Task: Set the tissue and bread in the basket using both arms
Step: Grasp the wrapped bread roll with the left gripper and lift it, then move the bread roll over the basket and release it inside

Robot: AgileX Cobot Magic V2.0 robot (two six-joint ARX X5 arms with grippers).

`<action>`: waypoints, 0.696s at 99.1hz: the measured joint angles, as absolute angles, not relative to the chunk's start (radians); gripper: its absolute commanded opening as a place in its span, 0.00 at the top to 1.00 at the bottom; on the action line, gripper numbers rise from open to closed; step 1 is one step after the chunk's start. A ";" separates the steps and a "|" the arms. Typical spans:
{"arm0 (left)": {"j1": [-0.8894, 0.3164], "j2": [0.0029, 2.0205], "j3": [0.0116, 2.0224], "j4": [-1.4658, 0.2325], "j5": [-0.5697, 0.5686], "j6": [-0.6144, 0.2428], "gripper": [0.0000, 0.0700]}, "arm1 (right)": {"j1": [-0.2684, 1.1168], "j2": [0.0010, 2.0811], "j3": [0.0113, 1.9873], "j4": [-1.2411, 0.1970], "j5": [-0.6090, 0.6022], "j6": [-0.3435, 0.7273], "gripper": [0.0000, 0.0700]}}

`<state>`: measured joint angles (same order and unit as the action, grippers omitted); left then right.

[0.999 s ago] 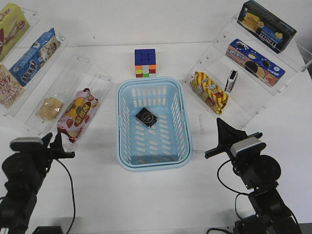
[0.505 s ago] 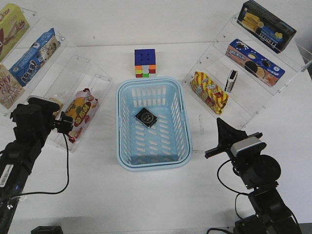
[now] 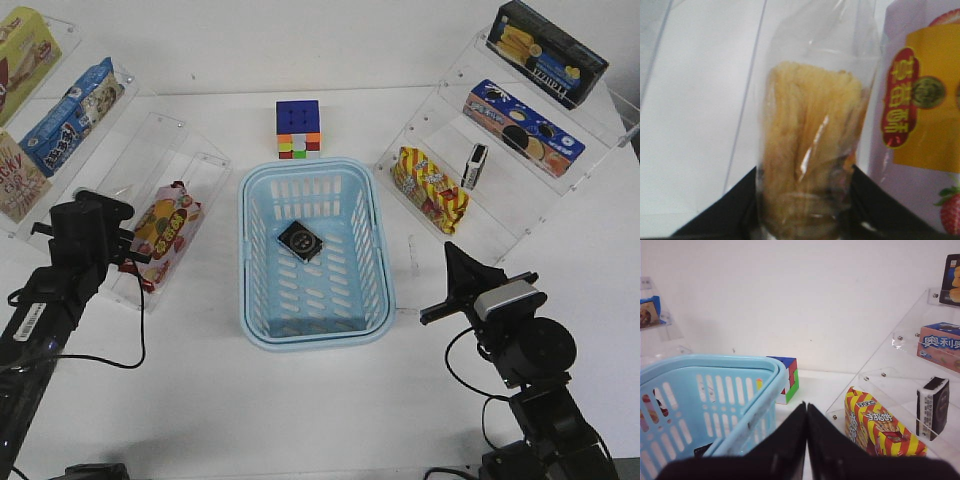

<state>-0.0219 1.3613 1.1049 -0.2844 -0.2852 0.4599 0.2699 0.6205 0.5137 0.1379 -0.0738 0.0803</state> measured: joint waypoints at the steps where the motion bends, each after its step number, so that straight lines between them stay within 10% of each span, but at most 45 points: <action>1: -0.022 1.361 1.106 -0.286 -0.285 0.459 1.00 | 0.270 0.620 0.514 0.138 -0.074 0.080 1.00; 27: -0.076 1.332 1.240 -0.355 -0.202 0.391 1.00 | 0.270 0.620 0.514 0.134 -0.074 0.083 1.00; 58: -0.281 1.227 1.342 -0.286 0.393 0.158 1.00 | 0.270 0.620 0.514 0.131 -0.074 0.083 1.00; 69: -0.390 1.277 1.336 -0.319 0.450 0.104 0.97 | 0.270 0.620 0.514 0.130 -0.074 0.083 1.00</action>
